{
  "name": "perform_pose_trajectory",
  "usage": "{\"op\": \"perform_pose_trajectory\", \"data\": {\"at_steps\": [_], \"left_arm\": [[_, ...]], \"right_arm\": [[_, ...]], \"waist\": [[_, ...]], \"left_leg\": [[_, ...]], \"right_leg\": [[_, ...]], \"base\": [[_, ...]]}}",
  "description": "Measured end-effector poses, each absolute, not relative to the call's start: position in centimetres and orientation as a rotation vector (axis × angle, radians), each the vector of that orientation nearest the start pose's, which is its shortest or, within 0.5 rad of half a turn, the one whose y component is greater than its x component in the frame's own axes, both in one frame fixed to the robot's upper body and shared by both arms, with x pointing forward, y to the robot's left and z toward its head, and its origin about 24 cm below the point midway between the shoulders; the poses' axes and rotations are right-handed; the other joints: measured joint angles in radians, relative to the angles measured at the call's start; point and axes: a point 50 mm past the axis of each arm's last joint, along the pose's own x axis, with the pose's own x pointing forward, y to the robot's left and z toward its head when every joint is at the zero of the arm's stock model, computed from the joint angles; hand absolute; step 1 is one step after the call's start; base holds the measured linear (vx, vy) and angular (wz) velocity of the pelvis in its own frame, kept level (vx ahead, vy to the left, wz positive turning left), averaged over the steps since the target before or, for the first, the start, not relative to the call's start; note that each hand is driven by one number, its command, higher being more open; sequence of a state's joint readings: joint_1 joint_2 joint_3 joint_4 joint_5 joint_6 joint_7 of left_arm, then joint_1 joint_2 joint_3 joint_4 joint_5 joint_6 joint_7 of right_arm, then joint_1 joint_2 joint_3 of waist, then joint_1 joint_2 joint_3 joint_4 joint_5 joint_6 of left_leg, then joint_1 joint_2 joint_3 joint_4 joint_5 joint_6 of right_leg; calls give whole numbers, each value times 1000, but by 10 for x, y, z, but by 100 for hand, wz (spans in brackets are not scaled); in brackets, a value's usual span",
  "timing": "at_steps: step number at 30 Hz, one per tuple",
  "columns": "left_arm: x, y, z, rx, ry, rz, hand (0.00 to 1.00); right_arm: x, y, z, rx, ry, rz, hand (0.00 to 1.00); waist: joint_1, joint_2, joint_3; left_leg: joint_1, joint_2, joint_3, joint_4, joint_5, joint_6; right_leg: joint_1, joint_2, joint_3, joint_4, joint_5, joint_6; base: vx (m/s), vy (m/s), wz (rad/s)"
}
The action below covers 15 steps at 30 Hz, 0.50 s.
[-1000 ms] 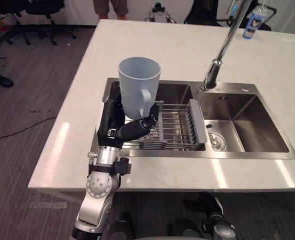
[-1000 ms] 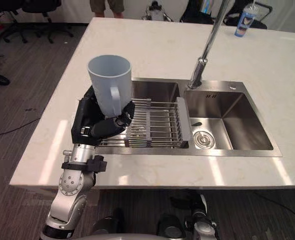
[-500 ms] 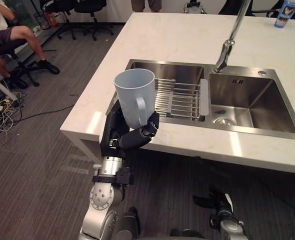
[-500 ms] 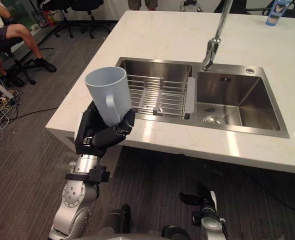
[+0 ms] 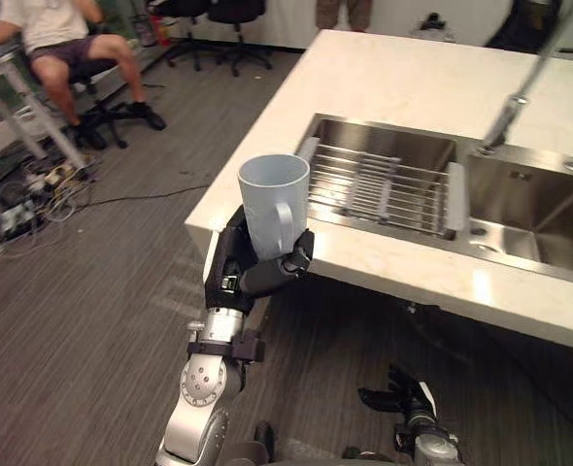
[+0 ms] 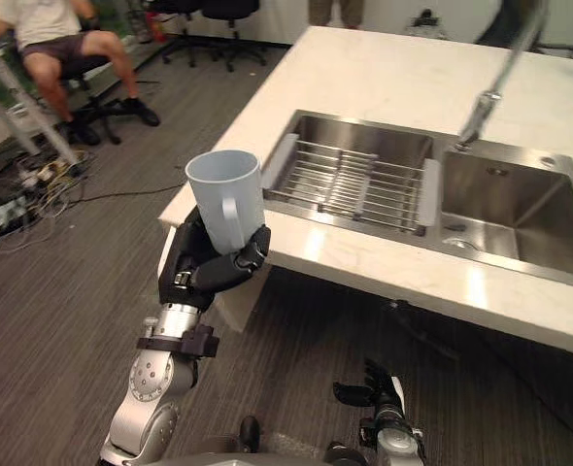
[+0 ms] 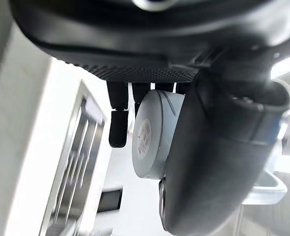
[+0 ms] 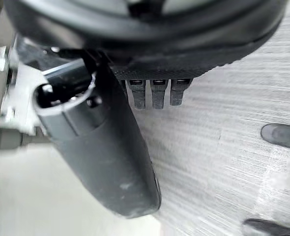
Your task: Walk over to the sink, pick up the cup, carry it to the dishwasher, place the cup inside the dishwasher, then close the dishwasher door
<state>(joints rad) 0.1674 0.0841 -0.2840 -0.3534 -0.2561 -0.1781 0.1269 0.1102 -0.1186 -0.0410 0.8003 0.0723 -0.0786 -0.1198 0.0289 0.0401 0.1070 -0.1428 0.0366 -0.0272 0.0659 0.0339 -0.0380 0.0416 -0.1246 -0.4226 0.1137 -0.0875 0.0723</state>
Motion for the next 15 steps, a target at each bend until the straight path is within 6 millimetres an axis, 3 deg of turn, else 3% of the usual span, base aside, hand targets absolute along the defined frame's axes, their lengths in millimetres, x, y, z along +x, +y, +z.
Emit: {"op": "perform_pose_trajectory", "data": {"at_steps": [3,4,5,7,8,9,10,11,12,13,14,15], "left_arm": [[210,112,98,-299,-306,-111,30],[210,111,98,-309,-304,-107,30],[209,111,98,-314,-302,-107,30],[207,113,95,-324,-285,-105,30],[206,115,93,-329,-277,-99,30],[206,120,91,-329,-265,-77,30],[206,123,89,-329,-258,-65,30],[206,126,86,-327,-240,-53,30],[206,126,85,-328,-232,-54,30],[206,126,84,-321,-227,-58,30],[206,126,83,-312,-217,-68,30],[205,125,81,-306,-210,-75,30]], "right_arm": [[137,-217,-130,-93,827,-288,90],[135,-229,-128,-121,826,-312,90],[135,-235,-127,-138,827,-326,90],[138,-241,-124,-151,817,-347,90],[142,-241,-122,-149,805,-352,90],[150,-241,-120,-148,785,-350,90],[154,-240,-119,-149,779,-343,90],[160,-235,-118,-141,770,-326,90],[162,-231,-118,-135,766,-311,90],[164,-224,-119,-121,765,-286,90],[167,-215,-120,-107,759,-257,90],[165,-209,-121,-95,767,-243,90]], "waist": [[-1,-17,2],[0,10,-13],[-2,16,-16],[0,7,-22],[2,-1,-21],[7,-16,-13],[8,-21,-9],[6,-24,-7],[1,-22,-5],[-14,-23,-2],[-25,-21,5],[-28,-25,5]], "left_leg": [[-68,92,380,46,-58,71],[-83,158,590,120,-69,116],[-75,170,646,130,-27,124],[-80,104,576,110,-12,124],[-87,66,537,108,-22,138],[-92,10,484,126,-47,161],[-92,-8,467,138,-59,167],[-92,-39,421,167,-80,188],[-90,-52,388,177,-87,193],[-85,-69,338,180,-86,189],[-52,-93,274,130,-84,186],[-20,-103,265,75,-98,164]], "right_leg": [[34,-48,-216,-1,-1,1],[59,-63,-321,24,-12,17],[86,-76,-378,49,-31,42],[135,-118,-472,74,-42,57],[155,-143,-509,94,-58,59],[170,-208,-539,187,-96,43],[168,-240,-520,245,-100,29],[135,-298,-421,398,-92,-42],[99,-310,-323,478,-96,-80],[44,-271,-138,553,-134,-64],[-13,-178,46,570,-187,-41],[-58,-122,146,546,-215,-41]], "base": [[-76,59,228],[-1,179,221],[42,189,255],[67,172,164],[75,216,151],[83,221,148],[120,302,149],[112,244,103],[111,225,133],[92,126,154],[141,130,171],[182,111,160]]}}
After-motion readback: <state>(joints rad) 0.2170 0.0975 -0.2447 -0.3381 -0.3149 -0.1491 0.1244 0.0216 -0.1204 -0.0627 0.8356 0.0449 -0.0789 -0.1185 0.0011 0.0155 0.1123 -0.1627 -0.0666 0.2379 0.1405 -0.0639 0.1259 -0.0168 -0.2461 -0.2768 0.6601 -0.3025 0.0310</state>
